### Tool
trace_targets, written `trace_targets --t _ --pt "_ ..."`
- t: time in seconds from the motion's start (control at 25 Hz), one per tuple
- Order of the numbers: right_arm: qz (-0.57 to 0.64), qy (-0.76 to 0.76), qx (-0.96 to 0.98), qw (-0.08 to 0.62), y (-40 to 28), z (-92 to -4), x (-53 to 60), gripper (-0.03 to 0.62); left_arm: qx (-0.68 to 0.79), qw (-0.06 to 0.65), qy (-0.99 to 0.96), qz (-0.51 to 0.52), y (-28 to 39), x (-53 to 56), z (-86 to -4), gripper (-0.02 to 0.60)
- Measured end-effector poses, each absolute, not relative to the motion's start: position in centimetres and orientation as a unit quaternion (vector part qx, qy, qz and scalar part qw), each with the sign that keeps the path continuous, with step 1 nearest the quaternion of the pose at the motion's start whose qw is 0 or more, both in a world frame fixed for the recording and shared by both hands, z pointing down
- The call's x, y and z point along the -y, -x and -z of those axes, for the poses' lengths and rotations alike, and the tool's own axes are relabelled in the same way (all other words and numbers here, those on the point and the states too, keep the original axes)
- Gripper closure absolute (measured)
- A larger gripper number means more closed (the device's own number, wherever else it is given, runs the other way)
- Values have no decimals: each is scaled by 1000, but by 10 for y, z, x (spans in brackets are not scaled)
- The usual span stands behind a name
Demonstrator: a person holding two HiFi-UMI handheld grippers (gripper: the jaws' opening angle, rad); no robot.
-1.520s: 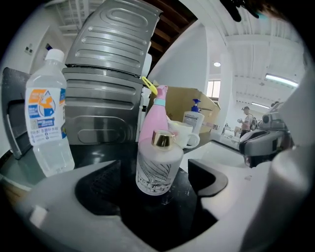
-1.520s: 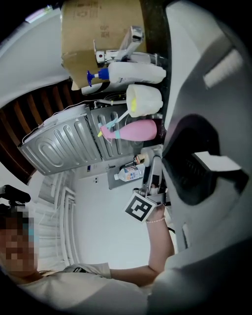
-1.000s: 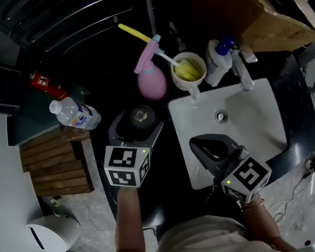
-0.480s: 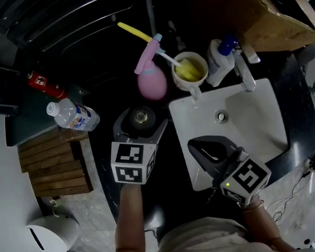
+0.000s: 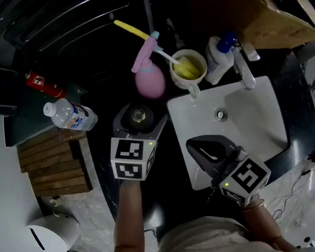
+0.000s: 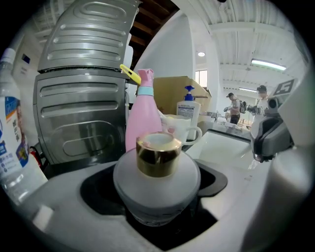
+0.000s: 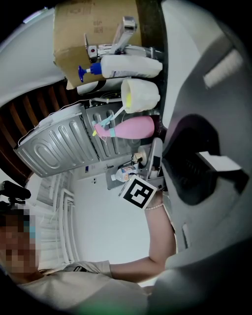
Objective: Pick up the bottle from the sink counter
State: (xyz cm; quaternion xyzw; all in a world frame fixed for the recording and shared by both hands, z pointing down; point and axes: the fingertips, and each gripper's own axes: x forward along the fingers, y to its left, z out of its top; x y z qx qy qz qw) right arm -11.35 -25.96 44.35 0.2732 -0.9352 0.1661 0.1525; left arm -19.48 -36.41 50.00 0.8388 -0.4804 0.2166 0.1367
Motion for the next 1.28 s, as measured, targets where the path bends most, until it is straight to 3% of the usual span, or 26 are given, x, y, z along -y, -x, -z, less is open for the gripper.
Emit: trace_targets --t 0.2,0.4,1.28 --pt "-171 -272 934 154 113 -440 255 592 492 137 -832 -220 196 362 -496 177" --pt "-176 -275 932 157 110 -440 256 592 489 124 -834 -223 194 365 -493 227" --pt "-174 -247 944 130 114 -428 255 592 463 136 -852 -204 186 345 -488 235"
